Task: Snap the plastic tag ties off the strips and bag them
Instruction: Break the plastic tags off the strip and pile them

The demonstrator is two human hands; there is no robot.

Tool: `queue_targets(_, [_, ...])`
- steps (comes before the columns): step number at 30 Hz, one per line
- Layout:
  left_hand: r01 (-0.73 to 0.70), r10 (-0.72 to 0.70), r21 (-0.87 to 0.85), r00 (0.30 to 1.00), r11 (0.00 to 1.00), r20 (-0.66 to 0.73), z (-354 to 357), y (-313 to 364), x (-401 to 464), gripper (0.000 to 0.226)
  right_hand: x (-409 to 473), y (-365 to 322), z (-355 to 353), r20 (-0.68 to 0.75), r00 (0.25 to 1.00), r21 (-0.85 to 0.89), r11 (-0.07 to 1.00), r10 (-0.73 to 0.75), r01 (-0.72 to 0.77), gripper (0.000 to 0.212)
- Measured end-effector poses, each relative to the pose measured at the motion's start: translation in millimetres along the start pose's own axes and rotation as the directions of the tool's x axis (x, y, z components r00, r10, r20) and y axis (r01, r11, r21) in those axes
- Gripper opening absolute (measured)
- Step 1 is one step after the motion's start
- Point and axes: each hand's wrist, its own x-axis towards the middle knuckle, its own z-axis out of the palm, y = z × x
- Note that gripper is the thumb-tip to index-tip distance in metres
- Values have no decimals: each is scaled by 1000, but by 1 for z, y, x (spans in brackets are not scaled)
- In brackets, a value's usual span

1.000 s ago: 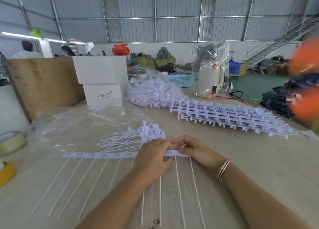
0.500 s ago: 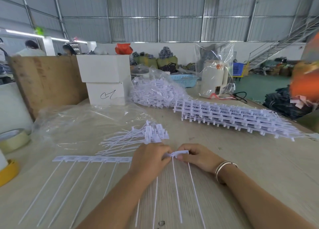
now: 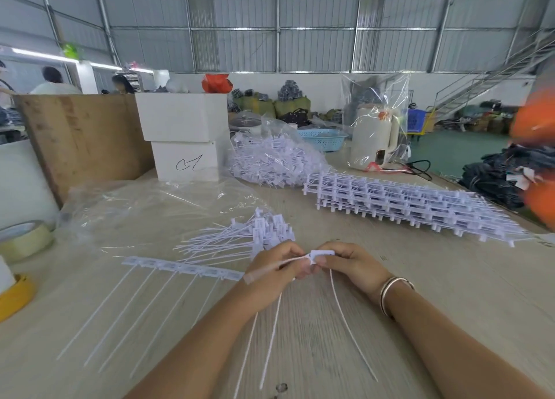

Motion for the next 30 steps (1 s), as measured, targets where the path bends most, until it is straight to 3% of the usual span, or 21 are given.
queue_targets(3, [-21,20,-119,1000,993,-11,-4,5,1,9,1,3,-9,-117,989,243,968,90,-60,11])
queue_targets(4, [-12,11,-119,1000,993,-7,-5,5,0,7,2,4,-12,-134,986,244,967,104,-69,11])
queue_targets(7, [24,-26,108,999,994,19,-6,0,-5,6,3,7,-10,-99,993,-117,990,68,-79,11])
queue_targets(9, [-19,20,345,1000,938,-2,-2,-4,-7,8,7,9,-6,4,999,-422,906,39,-34,13])
queue_targets(12, [-86,140,573,989,815,-50,-1,-2,-7,12,7,9,1,80,995,-565,825,61,-5,17])
queue_targets(16, [-51,139,672,987,739,-78,1,-1,-6,47,4,2,5,-17,998,-418,907,53,-55,18])
queue_targets(19, [-56,176,685,979,726,-107,5,2,-6,60,4,-4,12,-33,999,-377,926,9,-21,17])
queue_targets(22, [-97,190,656,979,749,-72,5,6,-7,57,6,-3,22,3,1000,-372,928,4,-3,15])
queue_targets(26, [-57,72,616,997,785,1,-9,9,-10,47,7,-1,18,-72,993,-130,987,88,-97,19])
queue_targets(30, [-66,91,739,996,670,5,-14,3,-8,35,8,2,15,-101,986,-44,990,133,-137,21])
